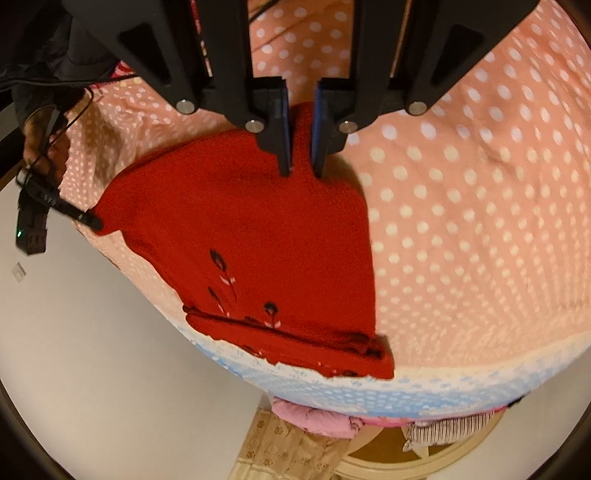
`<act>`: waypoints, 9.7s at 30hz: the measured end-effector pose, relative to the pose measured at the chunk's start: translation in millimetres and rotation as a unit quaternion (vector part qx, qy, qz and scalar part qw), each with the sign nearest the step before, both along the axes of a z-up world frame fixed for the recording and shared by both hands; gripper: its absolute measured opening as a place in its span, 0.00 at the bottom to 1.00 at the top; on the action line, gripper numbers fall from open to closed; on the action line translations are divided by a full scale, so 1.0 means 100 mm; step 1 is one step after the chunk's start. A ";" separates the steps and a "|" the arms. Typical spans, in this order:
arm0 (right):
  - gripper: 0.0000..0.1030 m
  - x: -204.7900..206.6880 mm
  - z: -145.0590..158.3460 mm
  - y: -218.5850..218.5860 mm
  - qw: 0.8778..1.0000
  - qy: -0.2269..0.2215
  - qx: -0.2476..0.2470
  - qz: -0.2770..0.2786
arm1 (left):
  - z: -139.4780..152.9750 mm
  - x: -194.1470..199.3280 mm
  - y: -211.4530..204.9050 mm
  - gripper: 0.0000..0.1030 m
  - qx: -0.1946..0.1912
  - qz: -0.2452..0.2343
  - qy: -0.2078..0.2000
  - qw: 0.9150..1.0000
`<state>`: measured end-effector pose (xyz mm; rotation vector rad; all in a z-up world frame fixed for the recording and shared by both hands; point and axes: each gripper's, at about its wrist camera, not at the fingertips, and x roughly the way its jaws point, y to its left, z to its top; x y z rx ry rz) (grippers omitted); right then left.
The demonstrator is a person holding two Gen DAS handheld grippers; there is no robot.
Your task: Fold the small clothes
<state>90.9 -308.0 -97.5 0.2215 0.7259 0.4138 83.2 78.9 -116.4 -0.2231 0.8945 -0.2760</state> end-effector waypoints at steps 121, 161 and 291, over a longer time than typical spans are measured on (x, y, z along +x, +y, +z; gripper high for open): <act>0.60 2.55 -0.16 0.46 0.993 0.066 -0.100 -0.004 | -0.20 2.17 0.58 1.00 0.115 0.154 -0.029 0.981; 0.70 2.06 -0.20 2.73 0.953 -0.054 -0.238 0.178 | -0.25 2.08 0.76 1.00 0.116 0.176 -0.002 0.977; 0.38 1.43 -0.06 0.17 0.987 -0.088 0.080 -0.105 | 0.13 2.28 -1.41 0.82 0.066 -0.114 -0.095 0.987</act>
